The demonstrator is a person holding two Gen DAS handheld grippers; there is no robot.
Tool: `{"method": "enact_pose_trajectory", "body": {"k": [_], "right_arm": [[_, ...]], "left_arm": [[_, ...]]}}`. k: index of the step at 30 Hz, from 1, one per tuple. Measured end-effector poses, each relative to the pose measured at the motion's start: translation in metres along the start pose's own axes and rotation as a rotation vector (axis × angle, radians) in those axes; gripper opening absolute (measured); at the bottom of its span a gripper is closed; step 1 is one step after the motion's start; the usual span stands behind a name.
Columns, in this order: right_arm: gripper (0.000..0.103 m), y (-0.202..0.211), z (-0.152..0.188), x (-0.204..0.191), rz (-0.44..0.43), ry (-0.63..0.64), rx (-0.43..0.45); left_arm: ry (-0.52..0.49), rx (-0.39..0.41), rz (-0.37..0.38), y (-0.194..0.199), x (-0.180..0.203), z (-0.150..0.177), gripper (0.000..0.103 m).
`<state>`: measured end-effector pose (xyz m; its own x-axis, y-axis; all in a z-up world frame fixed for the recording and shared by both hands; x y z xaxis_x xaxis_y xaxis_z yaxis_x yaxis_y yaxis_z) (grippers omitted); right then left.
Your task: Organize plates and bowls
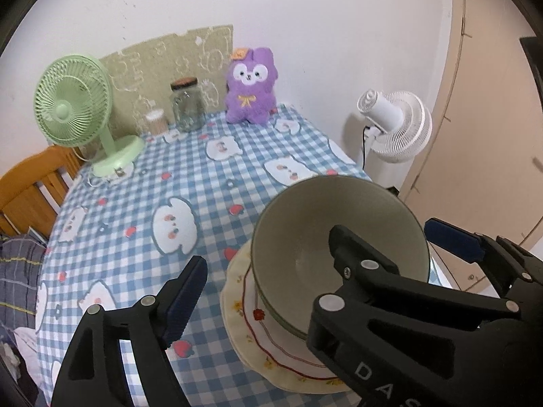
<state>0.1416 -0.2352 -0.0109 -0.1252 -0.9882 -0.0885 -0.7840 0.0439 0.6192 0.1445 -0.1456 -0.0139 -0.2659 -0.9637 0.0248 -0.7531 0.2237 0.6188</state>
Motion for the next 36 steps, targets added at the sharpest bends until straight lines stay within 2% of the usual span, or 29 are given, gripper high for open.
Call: {"method": "enact_pose_trajectory", "body": {"k": [6, 17, 36], "right_arm": [[0.087, 0.026, -0.002, -0.01, 0.047, 0.034, 0.074], [0.088, 0.069, 0.007, -0.034, 0.0, 0.074, 0.166], [0.088, 0.132, 0.049, -0.073, -0.07, 0.122, 0.271]], "left_arm": [[-0.005, 0.059, -0.033, 0.021, -0.005, -0.001, 0.085], [0.015, 0.151, -0.09, 0.067, -0.021, 0.012, 0.087], [0.065, 0.262, -0.214, 0.136, -0.059, 0.053, 0.099]]}}
Point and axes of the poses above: each gripper's, at about its wrist camera, not at the fingertips, and y roughly against the way its jaws point, x to its right, z to its underside, the point moved 1 cm from there along -y, roughly the way its jaws point, and after that the axes turned 8 degrees about x, right-handed, at the moved point
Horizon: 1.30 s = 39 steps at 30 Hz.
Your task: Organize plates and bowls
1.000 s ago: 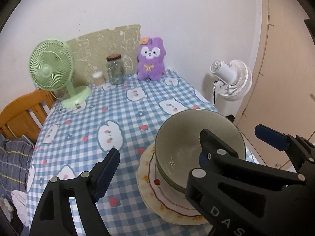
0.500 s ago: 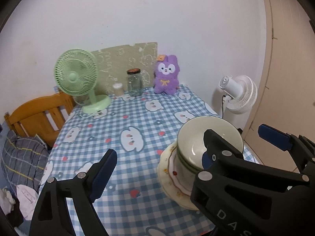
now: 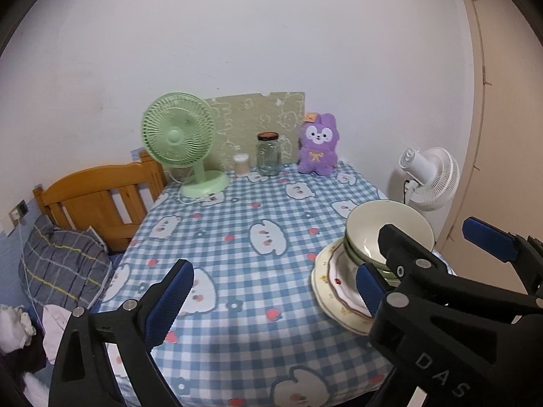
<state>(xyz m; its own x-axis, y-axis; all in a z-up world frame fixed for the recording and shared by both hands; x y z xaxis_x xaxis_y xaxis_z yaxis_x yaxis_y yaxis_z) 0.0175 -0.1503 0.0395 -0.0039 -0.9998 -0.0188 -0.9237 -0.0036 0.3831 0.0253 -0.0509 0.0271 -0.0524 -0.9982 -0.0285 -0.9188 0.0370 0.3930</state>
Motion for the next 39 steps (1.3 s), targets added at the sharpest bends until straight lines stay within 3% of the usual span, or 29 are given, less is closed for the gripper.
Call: {"method": "enact_pose_trajectory", "body": {"k": [13, 22, 39], "right_arm": [[0.087, 0.029, 0.011, -0.022, -0.03, 0.018, 0.063], [0.089, 0.032, 0.018, -0.022, -0.034, -0.012, 0.057], [0.089, 0.036, 0.018, -0.015, -0.038, -0.02, 0.081]], "left_arm": [[0.045, 0.051, -0.115, 0.03, -0.047, 0.016, 0.101], [0.068, 0.071, -0.18, 0.039, -0.07, 0.024, 0.102], [0.11, 0.098, -0.197, 0.043, -0.076, 0.021, 0.103]]}}
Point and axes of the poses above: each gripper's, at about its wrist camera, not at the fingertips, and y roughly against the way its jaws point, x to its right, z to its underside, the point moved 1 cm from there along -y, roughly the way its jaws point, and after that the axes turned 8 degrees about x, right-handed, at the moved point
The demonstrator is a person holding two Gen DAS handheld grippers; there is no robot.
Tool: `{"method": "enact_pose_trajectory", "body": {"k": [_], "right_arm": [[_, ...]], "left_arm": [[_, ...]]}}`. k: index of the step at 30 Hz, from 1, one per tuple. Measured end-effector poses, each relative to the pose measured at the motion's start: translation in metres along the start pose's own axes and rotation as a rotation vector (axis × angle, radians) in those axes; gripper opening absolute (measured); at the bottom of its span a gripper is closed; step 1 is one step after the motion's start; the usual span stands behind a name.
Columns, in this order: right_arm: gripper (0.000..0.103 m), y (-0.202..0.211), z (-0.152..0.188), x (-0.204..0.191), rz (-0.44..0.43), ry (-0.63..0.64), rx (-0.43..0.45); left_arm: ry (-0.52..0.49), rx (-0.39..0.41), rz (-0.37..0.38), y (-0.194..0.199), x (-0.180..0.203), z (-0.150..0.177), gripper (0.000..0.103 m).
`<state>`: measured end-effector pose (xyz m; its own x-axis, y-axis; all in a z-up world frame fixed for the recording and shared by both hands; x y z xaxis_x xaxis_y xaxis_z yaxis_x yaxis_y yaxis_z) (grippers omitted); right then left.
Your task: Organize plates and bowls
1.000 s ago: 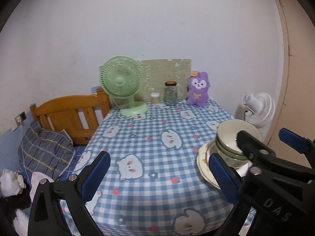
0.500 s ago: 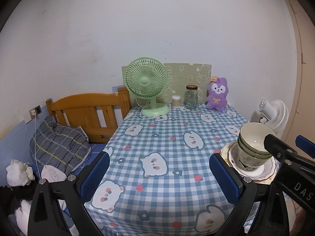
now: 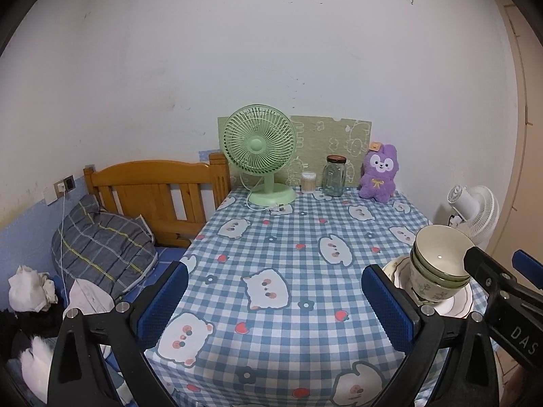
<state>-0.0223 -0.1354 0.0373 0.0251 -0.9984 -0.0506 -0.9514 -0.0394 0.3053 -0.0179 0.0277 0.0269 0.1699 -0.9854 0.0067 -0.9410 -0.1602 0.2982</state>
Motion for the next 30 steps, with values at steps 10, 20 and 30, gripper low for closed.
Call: {"method": "enact_pose_trajectory", "body": {"k": [10, 20, 30], "right_arm": [[0.089, -0.005, 0.001, 0.001, -0.006, -0.006, -0.01], [0.089, -0.009, 0.002, 0.004, -0.004, -0.007, -0.021], [0.089, -0.014, 0.006, 0.006, -0.002, -0.013, -0.034]], "left_arm": [[-0.011, -0.009, 0.01, 0.0, 0.003, 0.001, 0.103], [0.003, -0.021, 0.022, -0.004, 0.003, 0.003, 0.103], [0.002, -0.031, 0.025, -0.007, 0.005, 0.004, 0.103]]}}
Point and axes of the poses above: each gripper's, at about its wrist camera, not at the fingertips, and y roughly against the way its jaws point, x to its right, z to its underside, the point moved 1 cm from there along -y, roughly the way its jaws point, and after that the axes turned 8 degrees about x, right-handed, at the moved point
